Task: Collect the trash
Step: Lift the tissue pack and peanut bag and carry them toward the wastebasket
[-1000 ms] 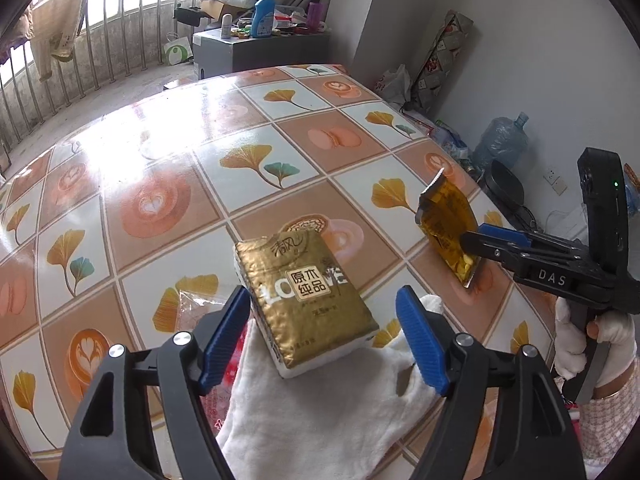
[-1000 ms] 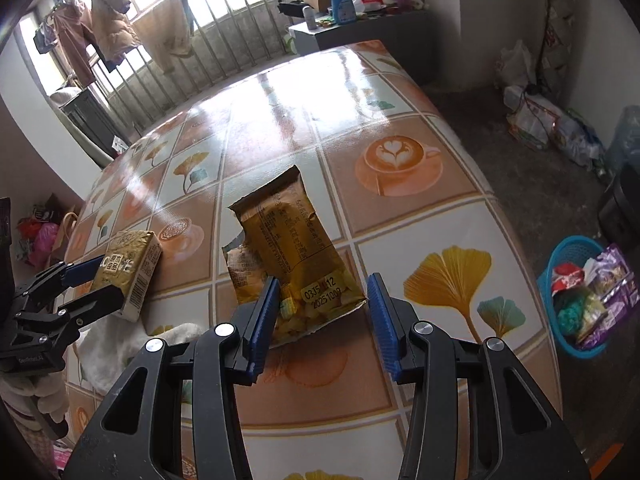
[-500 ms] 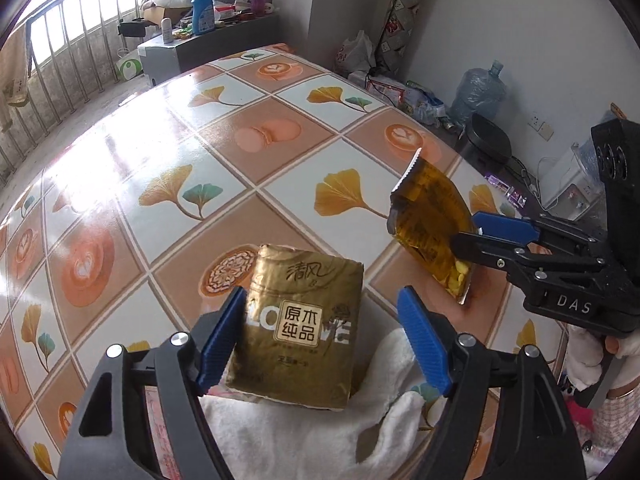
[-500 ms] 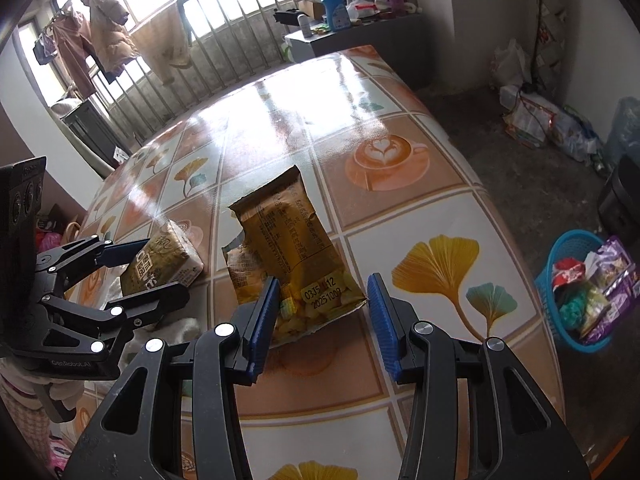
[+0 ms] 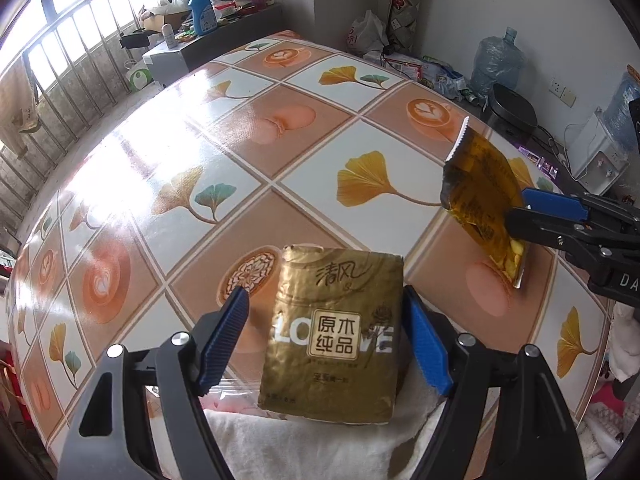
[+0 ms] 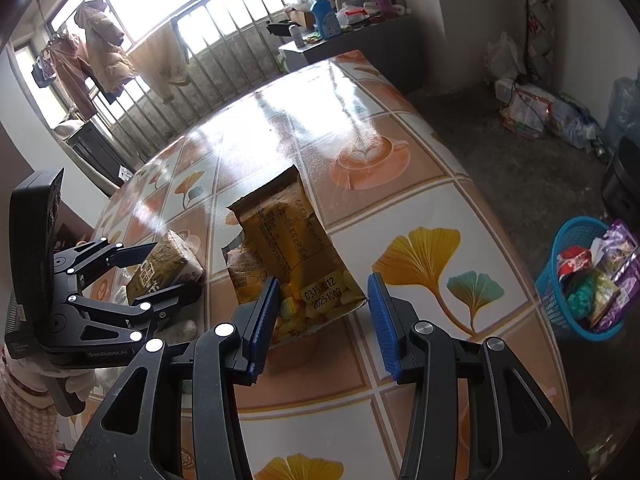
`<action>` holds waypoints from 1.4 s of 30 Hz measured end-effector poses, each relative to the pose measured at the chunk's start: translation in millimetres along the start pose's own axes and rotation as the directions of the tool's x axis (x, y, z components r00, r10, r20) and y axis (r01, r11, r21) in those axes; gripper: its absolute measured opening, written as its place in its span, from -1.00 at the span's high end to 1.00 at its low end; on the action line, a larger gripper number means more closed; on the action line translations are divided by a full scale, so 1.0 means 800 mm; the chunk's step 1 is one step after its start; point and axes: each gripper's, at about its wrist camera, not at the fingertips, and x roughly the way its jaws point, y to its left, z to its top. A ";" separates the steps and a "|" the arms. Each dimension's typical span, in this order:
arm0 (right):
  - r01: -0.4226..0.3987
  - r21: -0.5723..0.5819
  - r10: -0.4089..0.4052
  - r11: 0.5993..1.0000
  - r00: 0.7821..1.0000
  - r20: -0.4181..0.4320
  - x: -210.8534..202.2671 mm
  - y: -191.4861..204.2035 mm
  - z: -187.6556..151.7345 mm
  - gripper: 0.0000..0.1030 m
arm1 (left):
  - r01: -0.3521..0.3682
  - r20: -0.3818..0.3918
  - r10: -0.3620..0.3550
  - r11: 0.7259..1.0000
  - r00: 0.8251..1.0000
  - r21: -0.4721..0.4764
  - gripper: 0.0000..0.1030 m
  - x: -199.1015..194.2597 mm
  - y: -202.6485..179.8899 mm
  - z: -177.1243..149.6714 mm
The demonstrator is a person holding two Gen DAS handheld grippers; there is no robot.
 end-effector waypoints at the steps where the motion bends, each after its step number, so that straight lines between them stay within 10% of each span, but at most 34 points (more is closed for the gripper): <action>1: -0.008 0.005 0.008 1.000 1.000 0.002 0.000 -0.002 0.000 0.18 | 0.001 0.000 -0.001 1.000 1.000 -0.003 -0.43 0.001 0.000 0.001; 7: -0.043 0.019 0.043 0.999 0.999 0.012 -0.001 -0.009 0.001 0.19 | -0.001 0.013 0.001 1.000 1.000 -0.028 -0.03 0.002 -0.002 0.012; 16: -0.070 0.029 0.070 0.997 0.997 0.021 -0.003 -0.015 0.001 0.19 | 0.048 0.119 -0.041 0.998 0.992 -0.051 -0.02 -0.009 -0.018 0.035; 30: -0.095 0.035 0.095 0.995 0.995 0.025 -0.003 -0.021 0.004 0.20 | 0.024 -0.006 -0.024 1.000 1.000 -0.006 -0.36 0.012 -0.029 0.023; 42: -0.128 0.076 0.125 0.989 0.992 0.035 -0.011 -0.036 0.010 0.24 | 0.033 0.022 -0.033 0.999 0.999 -0.029 -0.01 -0.006 -0.024 0.028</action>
